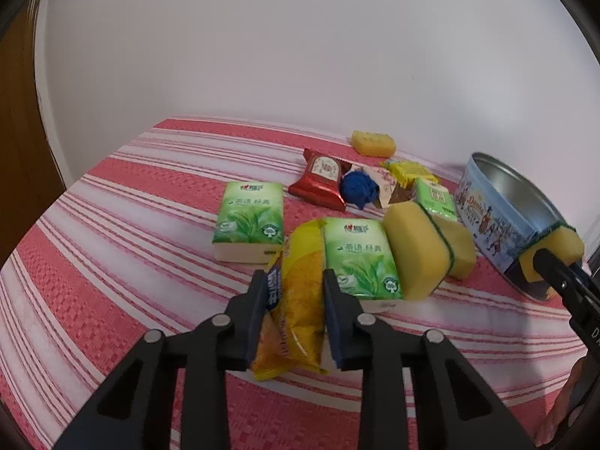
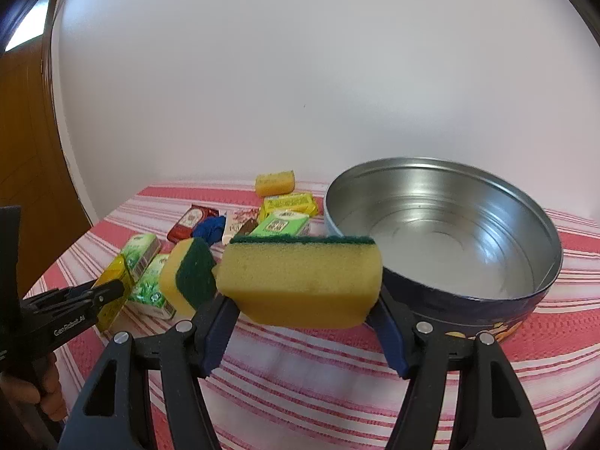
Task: Organize objects
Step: 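Carry the sponge and snack bag over the tin and release both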
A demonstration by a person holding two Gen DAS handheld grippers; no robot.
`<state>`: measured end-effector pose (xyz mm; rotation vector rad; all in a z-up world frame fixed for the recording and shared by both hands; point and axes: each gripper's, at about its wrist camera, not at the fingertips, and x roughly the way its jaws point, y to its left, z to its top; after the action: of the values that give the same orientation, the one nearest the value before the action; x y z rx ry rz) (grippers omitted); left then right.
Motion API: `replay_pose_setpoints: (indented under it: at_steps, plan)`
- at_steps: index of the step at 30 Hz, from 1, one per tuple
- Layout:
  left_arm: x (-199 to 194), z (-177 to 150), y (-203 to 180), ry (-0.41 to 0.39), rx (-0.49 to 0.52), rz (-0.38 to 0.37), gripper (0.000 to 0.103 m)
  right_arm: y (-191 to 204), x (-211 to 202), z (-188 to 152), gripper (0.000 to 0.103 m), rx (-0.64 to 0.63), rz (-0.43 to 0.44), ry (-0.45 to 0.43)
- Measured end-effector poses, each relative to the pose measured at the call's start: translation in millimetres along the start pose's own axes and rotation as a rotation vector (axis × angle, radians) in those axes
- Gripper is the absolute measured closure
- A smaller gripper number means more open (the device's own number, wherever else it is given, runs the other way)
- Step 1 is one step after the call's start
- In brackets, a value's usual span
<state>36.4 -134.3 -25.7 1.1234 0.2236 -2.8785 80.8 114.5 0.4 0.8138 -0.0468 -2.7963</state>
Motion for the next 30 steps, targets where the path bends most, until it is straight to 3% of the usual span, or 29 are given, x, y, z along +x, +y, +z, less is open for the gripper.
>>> replay_pose_setpoints:
  at_steps: [5, 9, 13, 15, 16, 18, 19, 30]
  plan:
    - [-4.0, 3.6, 1.8, -0.026, -0.010, -0.026, 0.085, -4.7, -7.4, 3.5, 0.034, 0.021, 0.003, -0.037]
    - [4.4, 0.8, 0.0, 0.008, 0.021, 0.005, 0.085, -4.9, -7.5, 3.4, 0.034, 0.025, 0.004, -0.033]
    - [15.7, -4.5, 6.0, 0.075, 0.029, 0.053, 0.069, -1.5, -7.4, 3.5, 0.034, 0.020, 0.007, -0.030]
    - [20.0, -5.6, 10.4, 0.095, 0.007, 0.045, 0.067, -0.1, -8.0, 3.6, 0.034, 0.016, 0.010, -0.031]
    - [20.8, -5.3, 13.6, 0.096, -0.013, 0.028, 0.068, 0.0, -8.2, 3.3, 0.034, 0.015, 0.010, -0.030]
    - [22.6, -4.5, 14.5, 0.099, -0.021, -0.004, 0.083, 0.4, -7.4, 2.8, 0.034, 0.012, 0.005, -0.026]
    - [22.8, -5.1, 13.4, 0.098, -0.021, -0.009, 0.084, 0.2, -7.3, 2.8, 0.034, 0.013, 0.002, -0.026]
    - [-9.6, 8.8, 0.6, -0.048, -0.017, -0.049, 0.084, -12.4, -18.6, 8.0, 0.034, 0.067, 0.000, -0.078]
